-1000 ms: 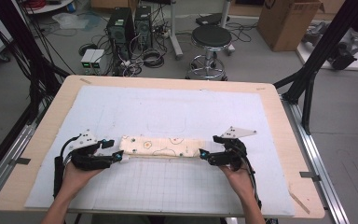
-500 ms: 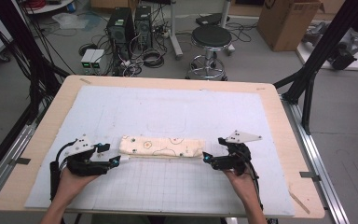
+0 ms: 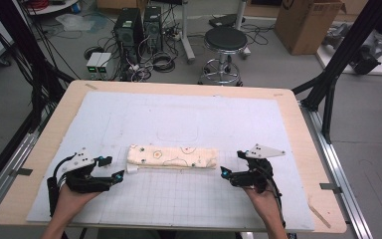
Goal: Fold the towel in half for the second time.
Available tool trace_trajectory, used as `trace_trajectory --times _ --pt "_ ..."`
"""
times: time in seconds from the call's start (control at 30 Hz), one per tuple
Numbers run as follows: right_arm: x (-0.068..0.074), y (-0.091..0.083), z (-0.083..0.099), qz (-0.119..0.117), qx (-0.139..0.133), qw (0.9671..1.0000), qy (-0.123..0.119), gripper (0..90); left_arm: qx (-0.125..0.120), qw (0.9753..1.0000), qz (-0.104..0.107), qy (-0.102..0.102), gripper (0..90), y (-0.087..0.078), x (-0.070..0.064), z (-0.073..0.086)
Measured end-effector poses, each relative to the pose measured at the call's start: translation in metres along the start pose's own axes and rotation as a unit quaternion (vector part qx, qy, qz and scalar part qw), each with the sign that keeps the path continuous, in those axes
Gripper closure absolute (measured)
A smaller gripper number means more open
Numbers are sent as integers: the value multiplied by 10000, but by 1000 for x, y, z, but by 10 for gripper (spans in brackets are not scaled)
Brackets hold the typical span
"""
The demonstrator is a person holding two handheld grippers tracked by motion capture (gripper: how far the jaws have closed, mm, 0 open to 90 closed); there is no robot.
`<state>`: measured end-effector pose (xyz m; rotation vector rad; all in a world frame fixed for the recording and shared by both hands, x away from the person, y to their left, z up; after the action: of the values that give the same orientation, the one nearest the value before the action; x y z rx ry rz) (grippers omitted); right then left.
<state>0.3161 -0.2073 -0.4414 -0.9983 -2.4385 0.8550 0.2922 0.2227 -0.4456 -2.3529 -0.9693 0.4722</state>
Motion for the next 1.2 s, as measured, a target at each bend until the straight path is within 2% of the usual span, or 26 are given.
trace_trajectory --times 0.73,1.2 --pt "1 -21 19 110 -24 9999 15 123 40 9998 -156 78 268 -12 -9 13" --pt "-2 -33 32 165 -50 9997 162 123 17 9997 -217 71 266 -20 -10 18"
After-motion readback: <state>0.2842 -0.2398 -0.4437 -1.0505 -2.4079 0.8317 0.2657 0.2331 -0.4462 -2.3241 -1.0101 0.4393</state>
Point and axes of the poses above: each handheld gripper's, and its own axes: y roughly forward along the jaws, z roughly out of its underside, x roughly to its left, the point moved 5 cm from there along y, roughly forward along the jaws, and after that the axes turned 10 degrees about x, right-handed, at the moved point
